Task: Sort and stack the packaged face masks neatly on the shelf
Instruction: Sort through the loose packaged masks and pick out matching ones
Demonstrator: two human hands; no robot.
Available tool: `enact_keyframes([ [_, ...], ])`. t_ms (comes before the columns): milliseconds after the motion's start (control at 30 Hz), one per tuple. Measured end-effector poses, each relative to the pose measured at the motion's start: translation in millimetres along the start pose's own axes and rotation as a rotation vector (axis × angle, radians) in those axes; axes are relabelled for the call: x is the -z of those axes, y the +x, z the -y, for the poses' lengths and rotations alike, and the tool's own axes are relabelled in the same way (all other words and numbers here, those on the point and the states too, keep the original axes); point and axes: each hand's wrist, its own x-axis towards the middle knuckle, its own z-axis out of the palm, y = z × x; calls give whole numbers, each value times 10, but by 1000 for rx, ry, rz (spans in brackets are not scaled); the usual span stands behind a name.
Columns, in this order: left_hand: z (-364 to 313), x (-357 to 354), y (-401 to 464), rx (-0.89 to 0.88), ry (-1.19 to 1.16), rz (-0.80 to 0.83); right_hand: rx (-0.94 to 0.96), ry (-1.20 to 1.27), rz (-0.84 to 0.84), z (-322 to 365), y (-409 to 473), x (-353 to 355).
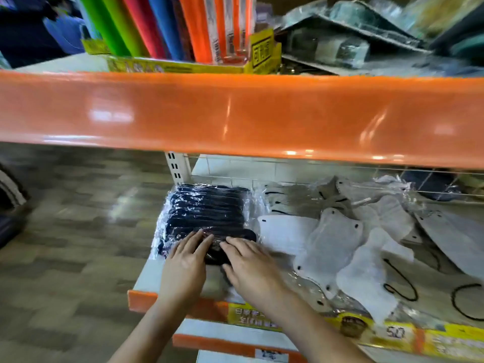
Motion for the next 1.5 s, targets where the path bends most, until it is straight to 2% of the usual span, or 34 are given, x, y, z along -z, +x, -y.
enact_keyframes([
  [200,320,-100,-69,1,38,86,17,-18,22,77,19,-174],
  [300,422,-56,-27,-2,58,261,4,12,68,113,64,-223],
  [433,557,-46,13,11,25,412,-32,-1,105,143,149,-216],
  [567,586,-13,46,-1,-34,374,-53,28,138,157,221,-229],
  [667,561,29,76,95,-161,388,-90,36,102,178,221,-265],
  [767,506,43,88,131,-152,377,-87,58,129,190,188,-335],
  [967,290,9,95,119,-114,192,-83,167,164,148,192,-199],
  [1067,30,16,101,144,-191,107,-84,203,58,77,177,-122],
  [1167,-238,10,122,83,-232,104,-106,202,-39,-48,114,-40],
  [1500,-1321,-120,340,-58,-308,120,-272,115,-126,-834,-344,439],
])
